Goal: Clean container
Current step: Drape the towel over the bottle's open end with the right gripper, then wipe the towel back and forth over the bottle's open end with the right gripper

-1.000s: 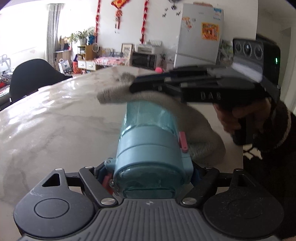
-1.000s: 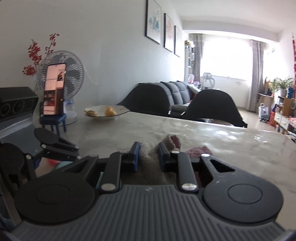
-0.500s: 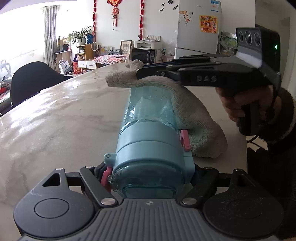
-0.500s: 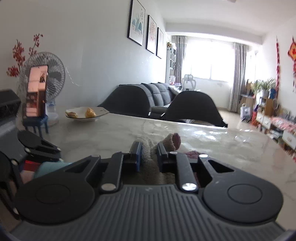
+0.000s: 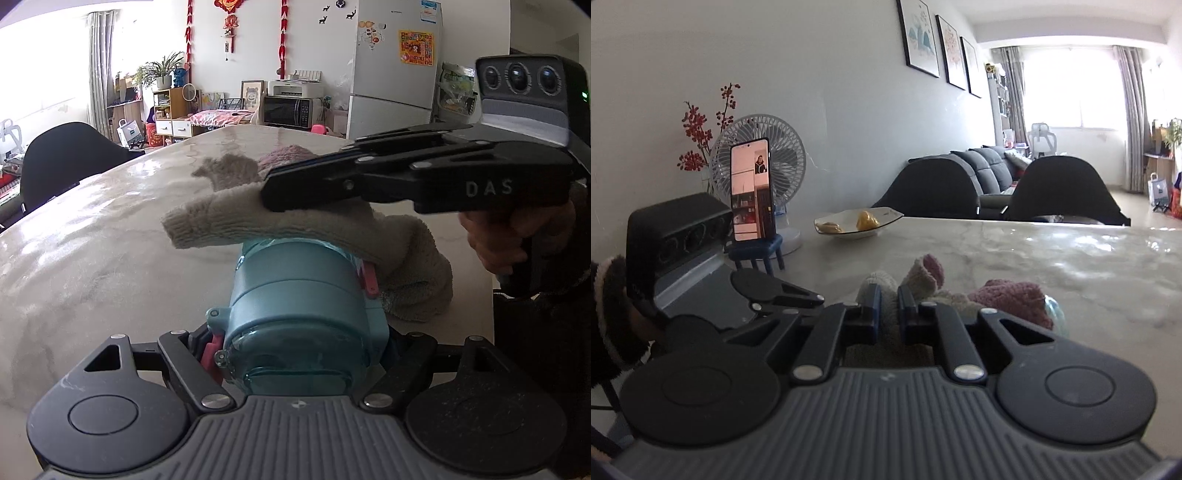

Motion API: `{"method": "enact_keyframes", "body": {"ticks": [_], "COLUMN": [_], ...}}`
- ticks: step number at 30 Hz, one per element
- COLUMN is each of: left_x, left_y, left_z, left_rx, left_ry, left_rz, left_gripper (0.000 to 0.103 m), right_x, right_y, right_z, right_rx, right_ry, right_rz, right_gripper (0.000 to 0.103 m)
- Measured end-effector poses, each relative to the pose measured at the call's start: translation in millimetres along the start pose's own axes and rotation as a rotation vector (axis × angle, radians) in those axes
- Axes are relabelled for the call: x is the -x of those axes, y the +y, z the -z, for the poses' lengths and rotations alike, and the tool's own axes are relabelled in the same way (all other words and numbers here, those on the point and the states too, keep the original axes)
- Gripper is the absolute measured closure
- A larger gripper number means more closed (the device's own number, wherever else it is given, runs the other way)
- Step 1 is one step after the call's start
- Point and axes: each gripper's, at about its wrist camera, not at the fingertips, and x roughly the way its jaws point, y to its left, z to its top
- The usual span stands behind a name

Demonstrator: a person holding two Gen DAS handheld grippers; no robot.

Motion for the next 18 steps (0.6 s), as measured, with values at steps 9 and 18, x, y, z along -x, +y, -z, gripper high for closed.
{"method": "enact_keyframes", "body": {"ticks": [9, 18], "left_x": [-2.8, -2.2], "left_y": [-0.9, -5.7], "left_z": [-2.9, -3.0], "left_rx": [-0.001, -0.007], "left_ry": [0.001, 0.003], "left_rz": [0.000, -0.004], "left_gripper": [0.021, 0.021], "right_x": [5.3, 14.9], "right_y": [-19.9, -32.8], "right_z": [0.6, -1.1], "right_rx": [0.006, -0.014], "right_ry": [-0.030, -0.036], "right_rz": [0.108, 0.195], "right_gripper": [0.094, 0.094]}}
